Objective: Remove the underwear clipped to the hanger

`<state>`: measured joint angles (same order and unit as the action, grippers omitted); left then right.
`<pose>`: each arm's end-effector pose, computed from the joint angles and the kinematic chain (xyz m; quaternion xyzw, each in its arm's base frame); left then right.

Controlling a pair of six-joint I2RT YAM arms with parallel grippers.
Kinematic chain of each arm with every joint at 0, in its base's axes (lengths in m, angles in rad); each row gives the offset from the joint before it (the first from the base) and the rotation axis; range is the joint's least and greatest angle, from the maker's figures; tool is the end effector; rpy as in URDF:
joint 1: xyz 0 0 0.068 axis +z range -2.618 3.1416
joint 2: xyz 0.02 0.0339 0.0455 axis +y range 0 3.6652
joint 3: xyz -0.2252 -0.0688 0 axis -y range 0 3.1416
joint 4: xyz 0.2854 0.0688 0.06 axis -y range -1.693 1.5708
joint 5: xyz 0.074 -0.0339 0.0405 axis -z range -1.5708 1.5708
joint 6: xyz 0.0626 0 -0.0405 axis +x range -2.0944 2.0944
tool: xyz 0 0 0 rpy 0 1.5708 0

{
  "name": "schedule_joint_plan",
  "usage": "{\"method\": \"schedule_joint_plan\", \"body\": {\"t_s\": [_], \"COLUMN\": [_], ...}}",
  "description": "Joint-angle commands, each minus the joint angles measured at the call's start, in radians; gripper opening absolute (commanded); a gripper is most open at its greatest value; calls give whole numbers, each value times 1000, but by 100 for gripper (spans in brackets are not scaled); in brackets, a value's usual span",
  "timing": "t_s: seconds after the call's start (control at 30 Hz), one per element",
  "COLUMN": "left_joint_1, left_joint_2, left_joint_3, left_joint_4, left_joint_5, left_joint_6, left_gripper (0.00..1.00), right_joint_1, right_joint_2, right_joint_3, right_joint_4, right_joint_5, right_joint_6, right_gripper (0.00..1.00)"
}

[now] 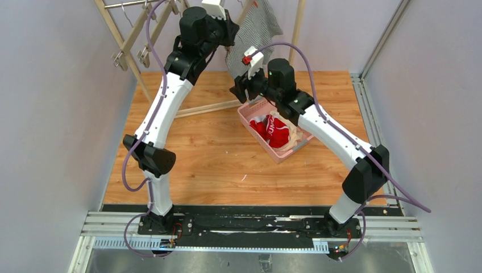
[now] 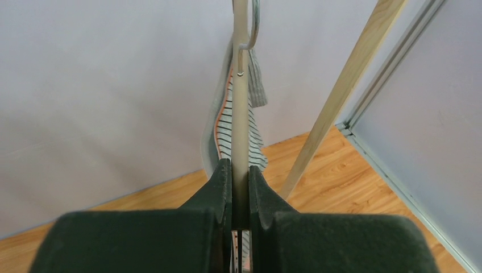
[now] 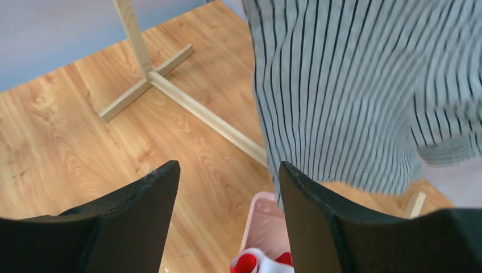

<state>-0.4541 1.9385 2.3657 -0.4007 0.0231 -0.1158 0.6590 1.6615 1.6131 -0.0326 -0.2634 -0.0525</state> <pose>0.4239 -0.2085 0.5001 0.1256 0.6863 -0.2091 0.6852 0.3556 0.2960 0.3730 -0.3373 0.6522 0.2928 0.6125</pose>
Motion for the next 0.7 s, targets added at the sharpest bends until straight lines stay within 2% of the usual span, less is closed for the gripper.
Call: {"method": "schedule_joint_plan", "body": {"t_s": [0.0,0.27,0.43,0.67], "left_joint_1": [-5,-5,-5,-5], "left_joint_2": [4,-57,-82,-148], "left_joint_3": [7,-29,-33,-130], "left_joint_4": [46,144,144,212], "left_joint_5": [5,-49,-70,-91], "left_joint_6": [12,44,71,81], "left_gripper": [0,0,0,0], "right_joint_1": [14,13,11,6], "right_joint_2": [-91,-233,-286,-302], "right_joint_3": [-91,-279,-340,-382], "right_joint_4": [30,105,108,114], "right_joint_5": [39,130,156,159], "right_joint_6": [-17,-47,-59,-40], "right_gripper": [68,71,73,75]}}
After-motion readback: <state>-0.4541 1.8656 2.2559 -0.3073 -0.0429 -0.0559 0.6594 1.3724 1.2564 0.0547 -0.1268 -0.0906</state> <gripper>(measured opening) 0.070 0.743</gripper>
